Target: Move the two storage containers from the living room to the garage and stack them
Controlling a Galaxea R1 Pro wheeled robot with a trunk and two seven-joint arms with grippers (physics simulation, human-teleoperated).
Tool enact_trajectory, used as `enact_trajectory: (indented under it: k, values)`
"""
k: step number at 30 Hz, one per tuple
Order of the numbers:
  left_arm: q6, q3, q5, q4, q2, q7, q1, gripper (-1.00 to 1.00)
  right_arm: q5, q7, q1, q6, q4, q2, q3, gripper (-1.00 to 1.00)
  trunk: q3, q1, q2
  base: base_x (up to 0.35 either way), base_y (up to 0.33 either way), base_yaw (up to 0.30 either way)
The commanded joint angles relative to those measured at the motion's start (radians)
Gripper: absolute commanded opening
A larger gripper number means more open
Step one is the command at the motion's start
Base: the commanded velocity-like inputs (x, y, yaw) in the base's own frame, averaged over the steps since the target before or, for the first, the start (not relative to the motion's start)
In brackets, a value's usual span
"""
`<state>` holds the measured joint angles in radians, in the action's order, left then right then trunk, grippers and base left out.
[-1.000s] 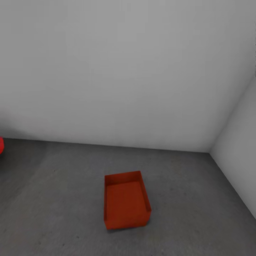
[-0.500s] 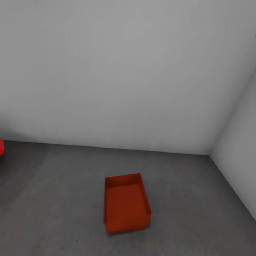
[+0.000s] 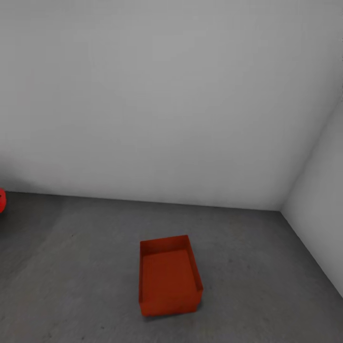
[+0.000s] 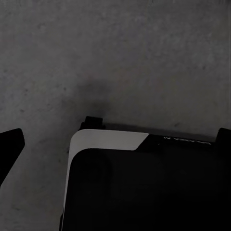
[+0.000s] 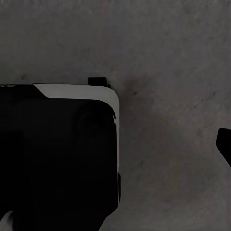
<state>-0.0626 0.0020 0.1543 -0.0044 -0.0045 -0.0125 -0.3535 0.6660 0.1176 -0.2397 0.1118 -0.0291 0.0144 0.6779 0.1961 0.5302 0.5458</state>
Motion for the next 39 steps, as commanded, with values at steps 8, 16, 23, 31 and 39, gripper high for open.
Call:
enact_trajectory:
  k: [8,16,23,31,39]
  values:
    - [-0.003,0.0,0.008,0.001,0.0,-0.001,-0.001,1.0,0.008,0.001,-0.001,0.005,-0.003,0.001,0.008,1.0,-0.011,0.0,0.001,0.0,0.0,0.0]
    - [-0.003,0.0,0.008,0.001,0.0,-0.001,-0.001,1.0,0.007,0.001,-0.001,0.005,-0.003,0.001,0.008,1.0,-0.024,0.0,0.001,0.0,0.0,0.0]
    - [-0.003,0.0,0.008,0.001,0.0,-0.001,-0.001,1.0,0.007,0.001,-0.001,0.005,-0.003,0.001,0.008,1.0,-0.034,0.0,0.001,0.0,0.0,0.0]
    - [-0.003,0.0,0.008,0.001,0.0,-0.001,-0.001,1.0,0.007,0.001,-0.001,0.005,-0.003,0.001,0.008,1.0,-0.047,0.0,0.001,0.0,0.0,0.0]
    - [-0.003,0.0,0.008,0.001,0.0,-0.001,-0.001,1.0,0.008,0.001,-0.001,0.005,-0.003,0.001,0.008,1.0,-0.06,0.0,0.001,0.0,0.0,0.0]
